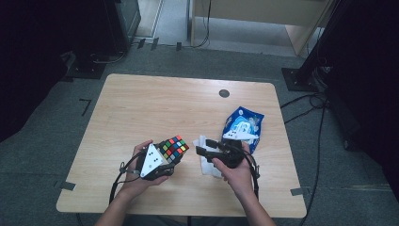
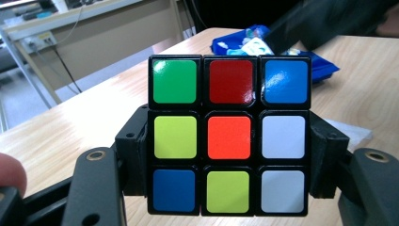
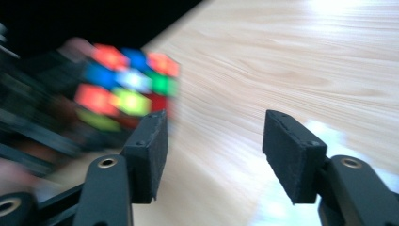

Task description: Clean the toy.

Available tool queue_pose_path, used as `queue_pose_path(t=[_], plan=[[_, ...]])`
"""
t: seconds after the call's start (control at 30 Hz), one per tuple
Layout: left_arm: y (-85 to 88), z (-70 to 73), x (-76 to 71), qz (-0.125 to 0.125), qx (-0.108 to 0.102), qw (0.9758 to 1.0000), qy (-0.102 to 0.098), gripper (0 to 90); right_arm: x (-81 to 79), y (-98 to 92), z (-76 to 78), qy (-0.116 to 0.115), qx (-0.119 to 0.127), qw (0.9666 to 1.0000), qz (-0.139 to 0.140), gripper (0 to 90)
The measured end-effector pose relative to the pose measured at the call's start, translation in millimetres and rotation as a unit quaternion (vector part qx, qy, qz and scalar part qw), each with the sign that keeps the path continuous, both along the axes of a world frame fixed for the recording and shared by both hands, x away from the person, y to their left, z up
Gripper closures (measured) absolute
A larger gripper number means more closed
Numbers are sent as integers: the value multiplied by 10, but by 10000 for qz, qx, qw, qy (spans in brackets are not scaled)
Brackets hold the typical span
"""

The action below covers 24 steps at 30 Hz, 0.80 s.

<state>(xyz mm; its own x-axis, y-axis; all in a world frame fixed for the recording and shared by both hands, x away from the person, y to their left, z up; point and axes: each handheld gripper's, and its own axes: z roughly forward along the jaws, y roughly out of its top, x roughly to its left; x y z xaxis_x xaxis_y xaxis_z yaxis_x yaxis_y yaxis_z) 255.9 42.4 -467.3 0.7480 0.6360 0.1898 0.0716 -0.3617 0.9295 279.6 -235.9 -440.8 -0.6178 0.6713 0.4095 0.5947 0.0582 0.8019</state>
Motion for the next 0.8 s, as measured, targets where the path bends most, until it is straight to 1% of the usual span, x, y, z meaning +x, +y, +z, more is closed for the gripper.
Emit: queue_pose_path(t=[0.03,0.07,0.1,0.13,0.2,0.23,0.33,0.37,0.43,0.5,0.57,0.63,0.7,0.73,0.77,0.8], plan=[[1,-7,3,25,21,10000,4,338,33,-4,-77,-72,-267,9996,-2,421],[0,-9,5,30,35,10000,-1,338,78,3,-202,-48,-629,9980,-53,427],[-2,-10,5,29,33,10000,2,338,101,9,-284,-52,-908,9958,-134,442],[-5,-11,5,22,30,10000,8,338,114,14,-345,-30,-1068,9941,-189,453],[-12,-14,4,6,55,10000,2,338,138,22,-464,79,-1323,9908,-272,478],[-19,-20,4,-9,49,10000,10,338,147,27,-504,86,-1398,9897,-287,484],[-28,-32,3,-23,81,10000,23,338,156,73,-611,26,-1754,9838,-372,518],[-30,-33,1,-28,79,10000,31,338,158,87,-635,-11,-1890,9813,-375,527],[-31,-31,-2,-33,79,10000,23,338,161,110,-679,0,-2076,9773,-420,552],[-31,-26,-7,-51,69,10000,28,338,167,110,-720,41,-2103,9765,-462,582],[-34,-24,-9,-61,50,10000,30,338,166,83,-738,18,-2008,9781,-540,643],[-42,-28,-10,-66,55,10000,34,338,168,46,-745,0,-2008,9778,-605,739],[-46,-31,-10,-83,73,9999,35,338,170,10,-754,3,-1961,9783,-668,835],[-51,-35,-12,-82,75,9999,41,338,167,-3,-750,48,-1960,9782,-690,874],[-54,-38,-13,-80,68,9999,53,338,166,-21,-739,90,-1949,9784,-683,886],[-56,-40,-12,-92,70,9999,56,338,161,-27,-728,84,-1935,9787,-680,890]])
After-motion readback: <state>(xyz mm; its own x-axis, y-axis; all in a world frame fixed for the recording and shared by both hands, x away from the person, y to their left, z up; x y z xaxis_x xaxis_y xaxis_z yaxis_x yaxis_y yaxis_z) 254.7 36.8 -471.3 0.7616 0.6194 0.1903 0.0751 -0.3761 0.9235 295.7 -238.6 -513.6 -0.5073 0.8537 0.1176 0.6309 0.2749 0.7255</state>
